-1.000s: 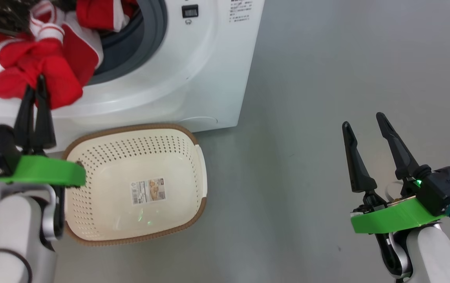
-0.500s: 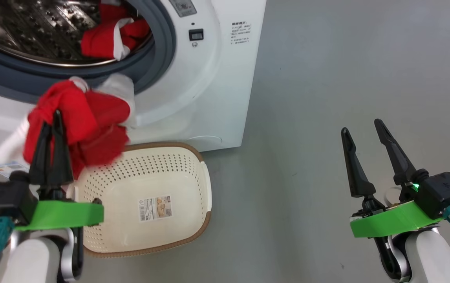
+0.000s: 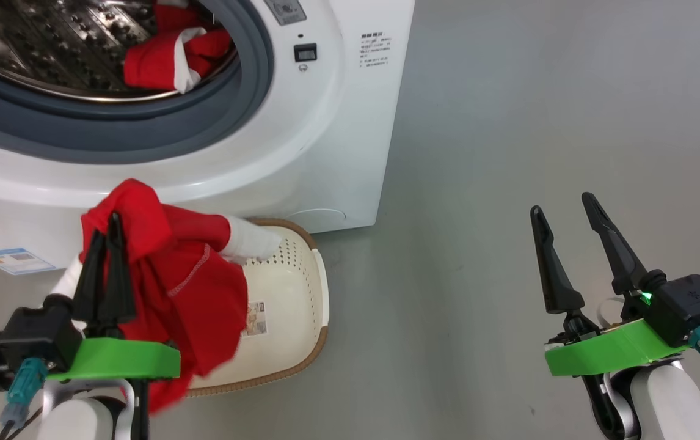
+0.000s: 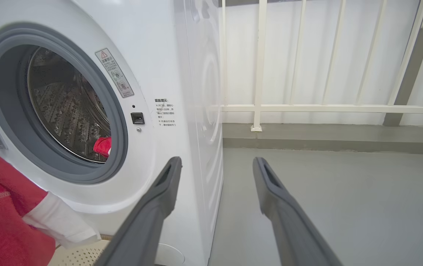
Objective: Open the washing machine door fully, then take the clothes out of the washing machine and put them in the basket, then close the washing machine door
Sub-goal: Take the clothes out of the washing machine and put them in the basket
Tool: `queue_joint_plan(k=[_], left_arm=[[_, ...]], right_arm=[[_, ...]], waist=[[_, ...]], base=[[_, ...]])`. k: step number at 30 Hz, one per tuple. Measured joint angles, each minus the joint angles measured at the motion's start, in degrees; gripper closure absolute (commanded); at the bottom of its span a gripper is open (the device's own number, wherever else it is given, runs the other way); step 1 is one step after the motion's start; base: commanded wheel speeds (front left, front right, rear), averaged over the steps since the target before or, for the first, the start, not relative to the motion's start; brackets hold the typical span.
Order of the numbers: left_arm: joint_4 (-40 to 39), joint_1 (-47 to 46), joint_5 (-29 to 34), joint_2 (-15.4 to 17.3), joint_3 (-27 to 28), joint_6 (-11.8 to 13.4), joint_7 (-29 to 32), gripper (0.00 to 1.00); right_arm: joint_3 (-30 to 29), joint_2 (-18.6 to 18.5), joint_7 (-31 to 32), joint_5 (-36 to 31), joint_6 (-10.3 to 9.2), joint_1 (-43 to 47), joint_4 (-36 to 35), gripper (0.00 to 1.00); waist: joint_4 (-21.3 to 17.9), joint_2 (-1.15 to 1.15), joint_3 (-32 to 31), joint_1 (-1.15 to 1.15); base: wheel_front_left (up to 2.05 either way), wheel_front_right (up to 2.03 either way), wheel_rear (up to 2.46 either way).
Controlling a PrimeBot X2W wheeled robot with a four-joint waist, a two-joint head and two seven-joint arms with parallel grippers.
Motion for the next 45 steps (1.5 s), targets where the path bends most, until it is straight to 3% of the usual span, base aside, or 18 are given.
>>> queue_joint_plan(k=[11,20,45], left_arm=[[10.72,-3.21,-1.65,-0.99,-0.26,-1.57,-0.14,1.00],[24.58,-10.81,-4.54,-1.65,0.18,-3.69,-0.58,1.00],[61.33,-30.19,-7.99,-2.25,1.16,-11.38,-0.62,1.00]], right_arm=[[0.01,0.00,0.00,0.46,0.00,-0.32,-0.64,0.00],[0.19,0.00,0.00,0.45,0.00,-1.72,-1.58,0.00],[1.19,0.00,0.00,1.43,0.00,-5.87,-2.55,0.00]], waist=[[-0.71,0.00,3.03,0.00],[-1.20,0.00,7.03,0.00],[-3.47,0.00,19.10,0.00]], base=[[0.00,0.00,0.00],[0.00,0.00,0.00],[0.00,0.00,0.00]])
